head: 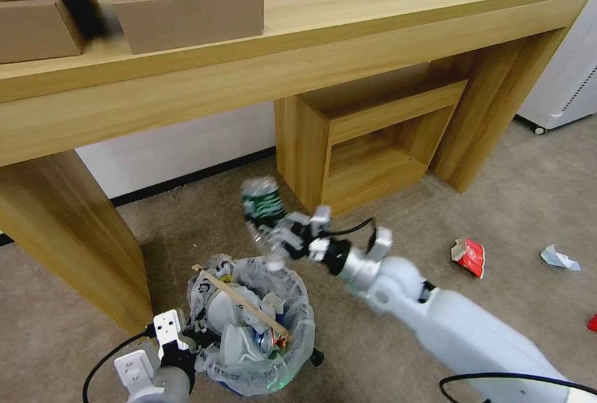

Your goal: Pick up the trash bin and place the garbage on the floor into it.

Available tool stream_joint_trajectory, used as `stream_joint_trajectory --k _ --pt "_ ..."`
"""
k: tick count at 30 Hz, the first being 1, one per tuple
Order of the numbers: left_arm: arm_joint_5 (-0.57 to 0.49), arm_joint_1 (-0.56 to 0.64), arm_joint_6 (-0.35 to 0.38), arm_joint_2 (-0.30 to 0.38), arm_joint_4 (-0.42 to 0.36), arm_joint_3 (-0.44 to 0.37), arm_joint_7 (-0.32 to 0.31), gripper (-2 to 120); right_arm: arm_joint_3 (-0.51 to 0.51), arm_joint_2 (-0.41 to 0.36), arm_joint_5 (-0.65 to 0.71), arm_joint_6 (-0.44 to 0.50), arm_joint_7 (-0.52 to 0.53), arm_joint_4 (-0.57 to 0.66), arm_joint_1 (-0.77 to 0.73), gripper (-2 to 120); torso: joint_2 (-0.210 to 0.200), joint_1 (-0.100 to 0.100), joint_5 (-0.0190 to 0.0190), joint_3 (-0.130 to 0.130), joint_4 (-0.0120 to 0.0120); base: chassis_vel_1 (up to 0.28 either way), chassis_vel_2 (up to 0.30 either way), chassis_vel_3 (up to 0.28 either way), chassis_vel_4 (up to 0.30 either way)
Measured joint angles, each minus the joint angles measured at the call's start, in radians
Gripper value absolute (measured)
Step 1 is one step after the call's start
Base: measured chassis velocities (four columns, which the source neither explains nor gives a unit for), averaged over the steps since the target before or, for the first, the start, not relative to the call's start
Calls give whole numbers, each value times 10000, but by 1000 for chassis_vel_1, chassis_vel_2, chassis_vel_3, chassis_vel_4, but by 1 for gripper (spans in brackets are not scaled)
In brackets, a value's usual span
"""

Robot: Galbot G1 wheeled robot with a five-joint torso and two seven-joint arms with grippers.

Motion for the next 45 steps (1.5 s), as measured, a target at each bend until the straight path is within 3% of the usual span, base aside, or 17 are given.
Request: stream_joint_trajectory --k 8,17,20,26,27,28,35,36,40,45 --pt "453 174 7 -430 53 154 133 0 -1247 587 -617 439 531 -663 -41 18 -1 0 -1 0 0 0 0 0 0" --pt "563 193 9 -463 133 175 196 0 -1260 616 -880 662 557 -834 -9 18 0 0 0 0 0 0 0 0 0" --pt "526 175 8 -424 163 166 197 0 -1013 430 -955 630 -55 -866 -56 29 0 0 0 0 -1 0 0 0 0" --pt "527 172 6 -430 182 190 197 0 -985 397 -974 634 -187 -900 -80 42 0 0 0 0 -1 0 0 0 0" --pt "530 172 5 -432 185 198 196 0 -984 397 -977 638 -191 -908 -85 48 0 0 1 0 -1 0 0 0 0" --pt "542 173 5 -435 200 215 197 0 -994 416 -1015 653 -189 -952 -87 57 0 0 0 0 -1 0 0 0 0" --pt "579 241 -23 -404 174 188 209 0 -1096 549 -1096 658 343 -1095 160 79 0 0 0 0 -1 0 0 0 0" --pt "581 252 -34 -404 144 183 210 0 -1166 591 -1115 659 528 -1126 282 87 0 0 0 0 -1 0 0 0 0" --pt "635 274 -44 -454 140 190 211 0 -1255 629 -1125 617 739 -1127 416 98 0 0 0 0 0 0 0 0 0" --pt "655 255 -57 -473 140 164 212 0 -1434 613 -1131 508 778 -1076 528 100 0 0 0 0 0 0 0 0 0"
